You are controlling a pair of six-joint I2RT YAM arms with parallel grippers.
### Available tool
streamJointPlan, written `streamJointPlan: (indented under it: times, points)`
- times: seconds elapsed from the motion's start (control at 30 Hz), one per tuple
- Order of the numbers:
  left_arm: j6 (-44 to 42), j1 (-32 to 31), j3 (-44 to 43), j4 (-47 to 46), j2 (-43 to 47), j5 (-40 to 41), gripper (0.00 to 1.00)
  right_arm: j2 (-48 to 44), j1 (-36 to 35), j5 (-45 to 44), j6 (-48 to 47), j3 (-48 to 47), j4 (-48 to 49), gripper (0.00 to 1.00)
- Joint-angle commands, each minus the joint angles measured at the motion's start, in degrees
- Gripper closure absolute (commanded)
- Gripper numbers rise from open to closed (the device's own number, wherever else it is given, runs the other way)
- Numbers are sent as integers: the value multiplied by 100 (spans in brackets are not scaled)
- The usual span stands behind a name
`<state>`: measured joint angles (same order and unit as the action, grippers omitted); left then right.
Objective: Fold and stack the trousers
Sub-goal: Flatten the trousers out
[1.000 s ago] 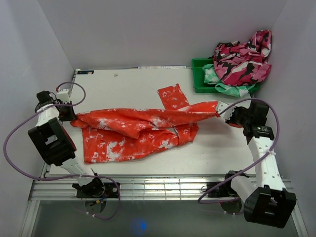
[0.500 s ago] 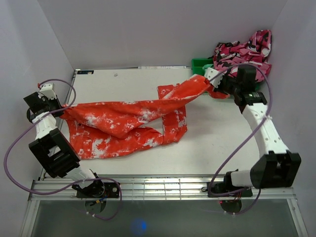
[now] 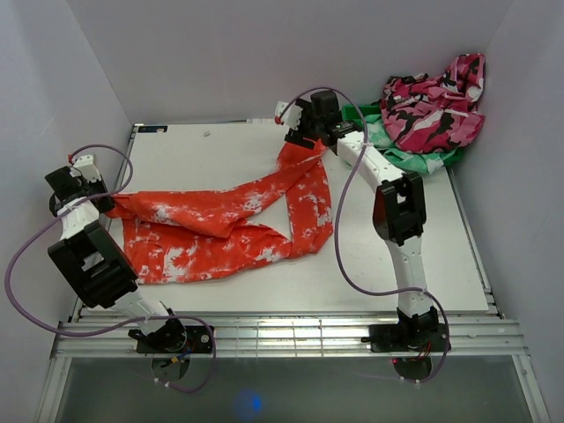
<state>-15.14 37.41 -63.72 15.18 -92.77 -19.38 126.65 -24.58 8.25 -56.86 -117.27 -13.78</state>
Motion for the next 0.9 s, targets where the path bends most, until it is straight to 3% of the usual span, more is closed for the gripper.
streamJointPlan:
  times: [0.0, 0.1, 0.17, 0.2, 0.23, 0.43, 0.73, 0.87]
  points:
    - [-15, 38, -412, 669, -22, -179, 83, 334, -3, -905, 333, -937, -1607, 18]
    - [-244, 38, -404, 960, 232, -382, 60, -419, 155, -509, 597, 131, -2067, 8]
    - [-384, 38, -448, 1248, 321, -461, 32, -1062, 199, -160, 816, 1069, -2163, 2]
    - [-411, 38, -535, 1381, 347, -479, 31, -1237, 243, 26, 1182, 1266, -2329, 2]
    - [-429, 38, -588, 1522, 382, -497, 14, -1474, 243, 193, 1377, 1434, -2427, 3]
    - [-1052, 38, -536, 2602, 769, -1040, 13, -1171, 252, 1108, 2967, 1831, -2692, 18]
    - [-2018, 30, 237, 3342, 1226, -1455, 19, -203, 278, 380, 3787, 1901, -1690, 16]
    - [-2029, 21, 606, 3141, 1078, -1315, 20, -106, 287, 63, 3858, 2287, -1005, 18]
